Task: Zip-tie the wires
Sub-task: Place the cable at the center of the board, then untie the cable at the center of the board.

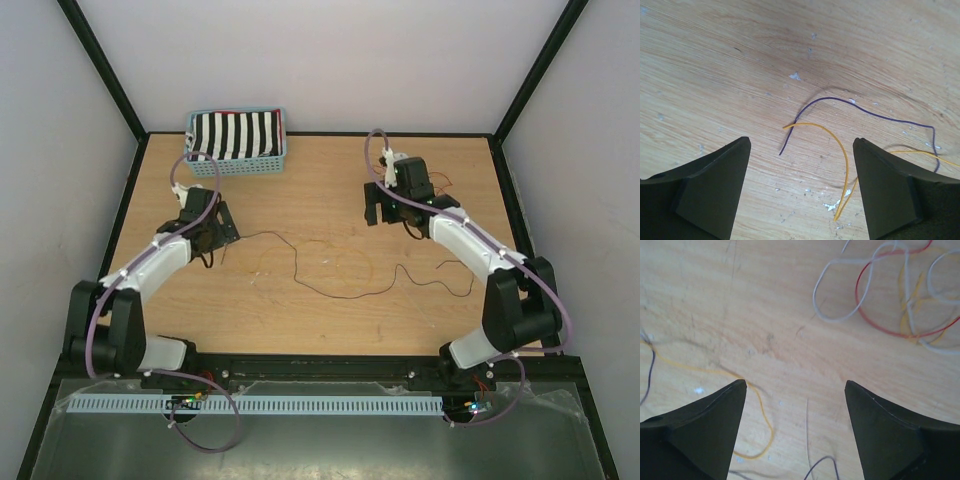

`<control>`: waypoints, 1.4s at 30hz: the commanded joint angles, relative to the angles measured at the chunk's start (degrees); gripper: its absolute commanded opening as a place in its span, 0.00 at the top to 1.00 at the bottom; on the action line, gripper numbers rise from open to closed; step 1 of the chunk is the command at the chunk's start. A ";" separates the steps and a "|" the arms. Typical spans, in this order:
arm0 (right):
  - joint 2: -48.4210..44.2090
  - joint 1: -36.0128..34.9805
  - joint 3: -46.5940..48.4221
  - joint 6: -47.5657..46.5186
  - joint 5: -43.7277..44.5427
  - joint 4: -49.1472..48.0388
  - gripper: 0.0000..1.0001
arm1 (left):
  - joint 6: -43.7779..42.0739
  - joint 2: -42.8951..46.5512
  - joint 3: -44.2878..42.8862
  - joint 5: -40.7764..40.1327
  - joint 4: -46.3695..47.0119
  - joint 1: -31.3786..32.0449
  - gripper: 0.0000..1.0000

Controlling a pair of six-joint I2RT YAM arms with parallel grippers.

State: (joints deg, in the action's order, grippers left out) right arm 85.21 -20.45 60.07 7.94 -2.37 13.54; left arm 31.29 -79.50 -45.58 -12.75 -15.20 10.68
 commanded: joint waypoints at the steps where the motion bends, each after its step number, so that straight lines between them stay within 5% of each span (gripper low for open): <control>1: 4.75 2.30 6.35 2.43 3.77 -0.78 0.09 | -1.19 5.72 1.16 -1.48 -3.32 -1.36 0.11; 7: 14.56 5.09 15.39 3.02 4.26 -2.05 0.12 | -5.80 13.79 1.88 1.82 -1.12 -2.61 0.01; 14: 24.99 6.68 24.46 2.48 6.08 -1.53 0.19 | -13.24 22.99 2.18 16.50 7.65 -2.60 0.01; 29: 29.88 7.85 27.34 -0.02 15.50 1.20 0.23 | -14.52 21.73 -1.15 26.77 8.13 -2.51 0.01; 42: 31.79 8.49 24.92 1.72 12.30 1.66 0.56 | -15.40 19.90 -2.82 29.04 8.36 -2.20 0.09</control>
State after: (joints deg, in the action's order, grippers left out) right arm 116.29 -12.19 85.73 9.04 10.81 13.67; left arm 16.84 -59.77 -45.93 14.70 -8.45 8.25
